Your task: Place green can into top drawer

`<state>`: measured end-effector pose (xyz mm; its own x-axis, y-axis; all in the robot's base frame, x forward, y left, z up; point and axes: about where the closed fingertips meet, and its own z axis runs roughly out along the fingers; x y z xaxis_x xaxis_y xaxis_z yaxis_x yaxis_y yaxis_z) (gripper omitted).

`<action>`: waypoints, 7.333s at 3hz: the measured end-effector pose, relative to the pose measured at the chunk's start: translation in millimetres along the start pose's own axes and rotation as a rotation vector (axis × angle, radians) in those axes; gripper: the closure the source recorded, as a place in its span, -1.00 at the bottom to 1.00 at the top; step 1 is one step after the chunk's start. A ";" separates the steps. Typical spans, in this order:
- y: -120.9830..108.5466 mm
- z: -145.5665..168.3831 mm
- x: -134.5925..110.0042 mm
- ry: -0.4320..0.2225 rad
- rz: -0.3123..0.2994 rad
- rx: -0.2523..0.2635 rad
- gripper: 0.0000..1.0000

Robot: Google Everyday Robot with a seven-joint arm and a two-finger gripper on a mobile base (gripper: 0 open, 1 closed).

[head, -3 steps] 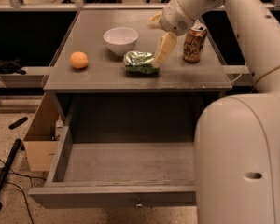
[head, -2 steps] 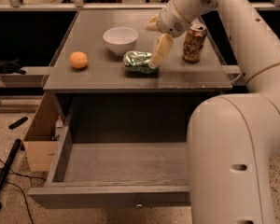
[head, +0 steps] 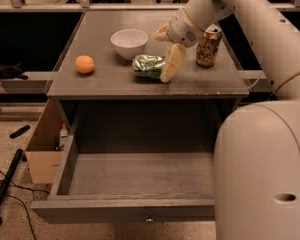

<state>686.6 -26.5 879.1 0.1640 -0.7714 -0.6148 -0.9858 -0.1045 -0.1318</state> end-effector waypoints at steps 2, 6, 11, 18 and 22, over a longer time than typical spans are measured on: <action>-7.1 14.5 18.2 0.006 0.041 -0.008 -1.00; -6.4 20.3 26.1 -0.005 0.055 -0.020 0.60; 75.6 -56.0 32.8 -0.020 0.077 0.068 1.00; 230.0 100.9 107.5 -0.170 0.351 0.016 1.00; 216.6 183.0 143.8 -0.143 0.377 0.032 0.72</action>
Offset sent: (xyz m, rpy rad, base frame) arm 0.0115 -0.0160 -0.0270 -0.0169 0.0513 -0.0423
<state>503.6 -45.2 619.8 -0.2028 -0.6569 -0.7262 -0.9766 0.1902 0.1007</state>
